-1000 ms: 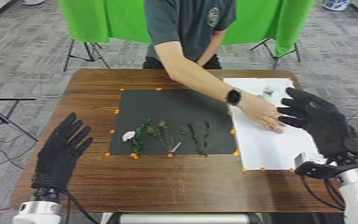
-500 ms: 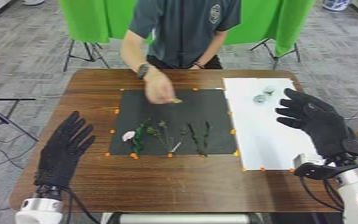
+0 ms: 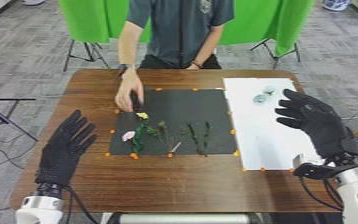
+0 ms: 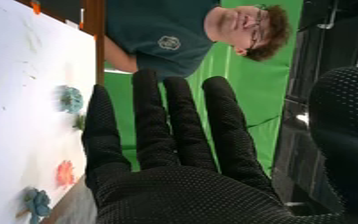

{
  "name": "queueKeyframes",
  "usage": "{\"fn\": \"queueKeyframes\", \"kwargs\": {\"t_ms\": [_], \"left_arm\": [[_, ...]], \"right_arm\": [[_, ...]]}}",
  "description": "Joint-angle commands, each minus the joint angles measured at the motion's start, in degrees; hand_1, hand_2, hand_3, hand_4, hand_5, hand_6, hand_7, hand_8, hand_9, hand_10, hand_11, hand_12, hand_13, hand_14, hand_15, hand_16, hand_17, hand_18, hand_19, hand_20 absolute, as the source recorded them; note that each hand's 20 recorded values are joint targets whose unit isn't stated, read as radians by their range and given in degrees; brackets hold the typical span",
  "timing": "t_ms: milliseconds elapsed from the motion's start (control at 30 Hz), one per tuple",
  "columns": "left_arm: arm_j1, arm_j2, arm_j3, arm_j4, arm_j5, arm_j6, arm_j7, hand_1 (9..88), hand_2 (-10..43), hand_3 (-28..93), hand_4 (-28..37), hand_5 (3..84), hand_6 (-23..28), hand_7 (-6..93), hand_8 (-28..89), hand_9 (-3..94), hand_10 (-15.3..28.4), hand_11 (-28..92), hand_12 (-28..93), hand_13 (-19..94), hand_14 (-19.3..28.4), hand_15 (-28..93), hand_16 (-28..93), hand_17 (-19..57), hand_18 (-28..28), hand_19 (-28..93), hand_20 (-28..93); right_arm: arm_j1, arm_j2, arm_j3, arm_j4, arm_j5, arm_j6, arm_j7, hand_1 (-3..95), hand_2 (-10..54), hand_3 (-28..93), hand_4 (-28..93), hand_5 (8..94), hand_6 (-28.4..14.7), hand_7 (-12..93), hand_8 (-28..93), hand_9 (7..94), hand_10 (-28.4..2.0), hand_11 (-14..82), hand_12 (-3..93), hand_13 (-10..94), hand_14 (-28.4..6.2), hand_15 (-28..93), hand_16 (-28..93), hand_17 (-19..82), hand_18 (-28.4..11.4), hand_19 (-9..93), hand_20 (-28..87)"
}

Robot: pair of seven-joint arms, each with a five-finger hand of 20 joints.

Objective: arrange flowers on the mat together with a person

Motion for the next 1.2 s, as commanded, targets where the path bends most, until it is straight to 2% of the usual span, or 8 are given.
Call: {"fn": "queueKeyframes", "kwargs": {"t_ms": [33,467,600,833,900,933,1033,1200], "left_arm": [[0.5,0.14,0.22,0.21,0.09,-0.5,-0.33,28.2,-3.2,67,-24.8,26.6,2.0,19.3,-10,19.4,10.1,17,16,18,11.4,17,7,-10.6,19.8,40,12],[1.04,-0.3,0.2,-0.05,-0.17,0.25,0.05,28.1,-3.2,67,-24.8,26.7,2.0,19.5,-10,19.5,10.0,17,16,18,11.4,17,7,-10.6,19.7,40,12],[1.07,-0.31,0.26,-0.16,-0.03,0.28,0.01,28.1,-3.3,67,-24.8,26.7,1.9,19.7,-10,19.5,10.0,17,16,18,11.5,17,7,-10.5,19.7,40,12],[1.35,-0.45,0.31,-0.35,0.02,0.46,0.33,28.2,-3.4,67,-24.9,26.6,1.9,19.8,-10,19.5,10.0,17,16,18,11.4,17,7,-10.6,19.7,40,12],[1.27,-0.34,0.28,-0.32,-0.2,0.73,0.3,28.2,-3.4,67,-25.0,26.7,1.9,19.8,-10,19.5,10.0,17,16,18,11.5,17,7,-10.7,19.8,40,12],[1.39,-0.26,0.2,-0.4,-0.22,0.78,0.25,28.2,-3.4,68,-25.0,26.7,1.9,19.9,-10,19.5,10.0,17,16,18,11.5,18,7,-10.6,19.7,40,12],[1.48,-0.17,0.08,-0.44,-0.26,1.07,0.62,28.1,-3.5,68,-25.1,26.7,1.9,19.9,-10,19.5,10.0,17,16,18,11.6,18,7,-10.7,19.7,40,12],[1.27,-0.11,0.1,-0.45,-0.24,1.05,0.4,28.0,-3.3,68,-25.2,26.7,1.9,19.9,-10,19.5,10.1,17,16,18,11.6,18,7,-10.7,19.8,40,12]], "right_arm": [[-0.18,-0.28,-0.21,0.04,-0.6,-0.29,0.08,17.4,-1.7,84,-23,37.3,-4.6,15,-9,35.9,-14.5,11.5,23.9,31,-12.5,22,28,3,-23.2,43,27],[1.95,2.06,-1.55,1.24,-2.83,2.24,-1.44,17.8,-2.2,85,-23,37.5,-4.6,16,-9,36.1,-14.4,11.9,24.0,32,-12.5,23,29,4,-22.9,44,27],[7.17,9.09,-2.07,5.56,-27.41,6.34,-4.49,23.2,-7.0,83,-25,39.6,-4.5,19,-11,38.8,-12.9,17.7,23.6,36,-11.8,36,23,10,-22.3,56,33],[12.6,18.39,0.68,11.58,-67.68,0.07,-2.61,28.3,-9.5,83,-28,34.8,-2.1,25,-14,32.9,-8.1,17.0,23.1,35,-10.6,49,19,12,-20.8,64,41],[13.19,20.58,0.62,12.03,-82.24,-5.04,-1.65,29.7,-9.5,83,-28,34.2,-2.2,25,-15,32.2,-7.6,16.7,23.1,36,-10.2,54,19,13,-20.1,66,42],[14.73,23.74,-3.72,13.46,-81.55,-3.25,3.81,29.4,-9.5,83,-28,34.0,-2.4,25,-15,32.0,-7.4,16.9,23.1,36,-10.2,56,18,13,-19.9,66,42],[15.86,26.02,-5.81,15.28,-82.51,-5.7,6.53,30.5,-9.5,82,-28,34.1,-2.5,26,-15,32.8,-6.7,19.3,23.1,38,-9.5,63,17,14,-19.0,69,43],[18.3,29.46,-11.49,20.72,-84.09,-0.15,11.83,33.5,-9.5,82,-28,40.1,0.4,31,-18,39.7,-5.9,24.4,21.6,43,-8.8,71,17,17,-18.2,72,43]]}}
